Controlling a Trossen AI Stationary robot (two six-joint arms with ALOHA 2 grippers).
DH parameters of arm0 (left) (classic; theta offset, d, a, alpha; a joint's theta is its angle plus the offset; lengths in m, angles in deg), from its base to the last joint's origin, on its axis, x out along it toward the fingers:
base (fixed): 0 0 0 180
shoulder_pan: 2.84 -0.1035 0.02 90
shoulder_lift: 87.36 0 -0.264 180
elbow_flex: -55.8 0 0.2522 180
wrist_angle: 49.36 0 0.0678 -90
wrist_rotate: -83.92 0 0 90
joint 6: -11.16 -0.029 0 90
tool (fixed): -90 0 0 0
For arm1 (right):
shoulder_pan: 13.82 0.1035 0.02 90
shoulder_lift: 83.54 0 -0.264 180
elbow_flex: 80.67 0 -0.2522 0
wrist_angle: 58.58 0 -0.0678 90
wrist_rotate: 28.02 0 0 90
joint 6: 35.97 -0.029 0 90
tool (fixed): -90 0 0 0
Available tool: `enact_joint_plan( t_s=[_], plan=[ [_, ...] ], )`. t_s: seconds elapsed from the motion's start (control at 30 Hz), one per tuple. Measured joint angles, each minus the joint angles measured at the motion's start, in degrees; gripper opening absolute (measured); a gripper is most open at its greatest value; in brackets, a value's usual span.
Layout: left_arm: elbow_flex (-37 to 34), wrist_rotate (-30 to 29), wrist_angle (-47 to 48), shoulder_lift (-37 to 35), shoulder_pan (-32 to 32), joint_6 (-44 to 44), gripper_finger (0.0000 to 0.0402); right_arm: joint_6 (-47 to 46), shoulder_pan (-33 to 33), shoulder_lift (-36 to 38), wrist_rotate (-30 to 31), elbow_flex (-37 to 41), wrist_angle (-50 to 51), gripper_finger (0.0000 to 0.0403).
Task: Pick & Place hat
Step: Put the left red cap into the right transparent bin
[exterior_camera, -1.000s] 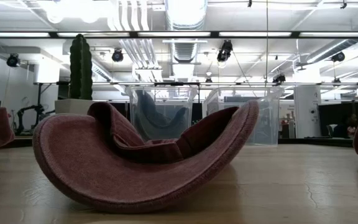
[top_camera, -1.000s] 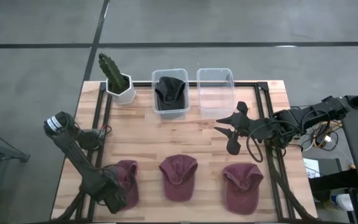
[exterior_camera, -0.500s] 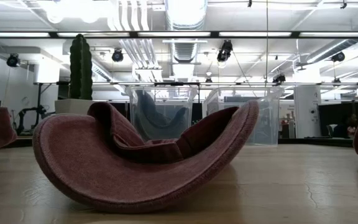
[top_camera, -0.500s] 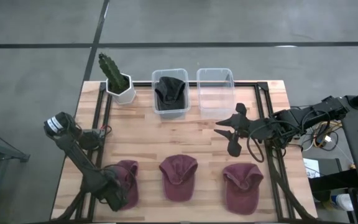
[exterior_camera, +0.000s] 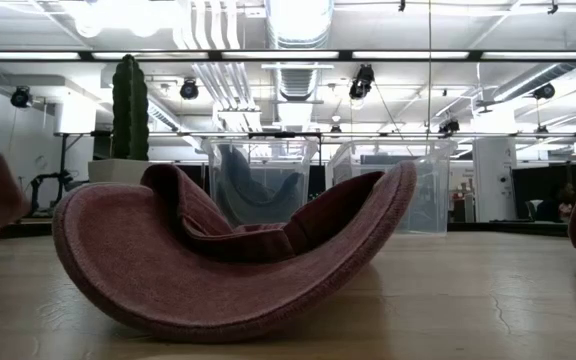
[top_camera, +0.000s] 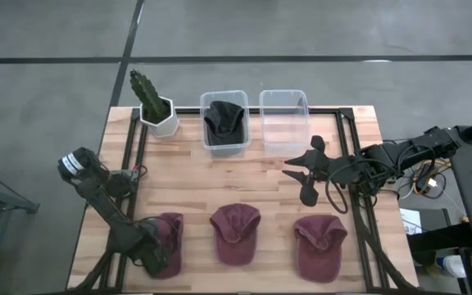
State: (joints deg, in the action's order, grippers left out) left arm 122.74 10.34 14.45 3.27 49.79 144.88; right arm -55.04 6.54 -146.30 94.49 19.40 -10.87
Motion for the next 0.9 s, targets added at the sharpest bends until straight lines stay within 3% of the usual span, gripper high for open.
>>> enact_joint_plan(
  t_s=[0.73, 0.9],
  plan=[
    [0.09, -24.04, -6.31, -5.42, -1.99, -6.68, 0.0170, 0.02, 0.00, 0.00, 0.13, 0.00, -0.05, 0.0123],
    [0.05, -25.54, -7.02, -5.41, -1.99, -8.22, 0.0170, 0.20, 0.00, 0.00, 0.13, 0.00, -0.06, 0.0123]
  ],
)
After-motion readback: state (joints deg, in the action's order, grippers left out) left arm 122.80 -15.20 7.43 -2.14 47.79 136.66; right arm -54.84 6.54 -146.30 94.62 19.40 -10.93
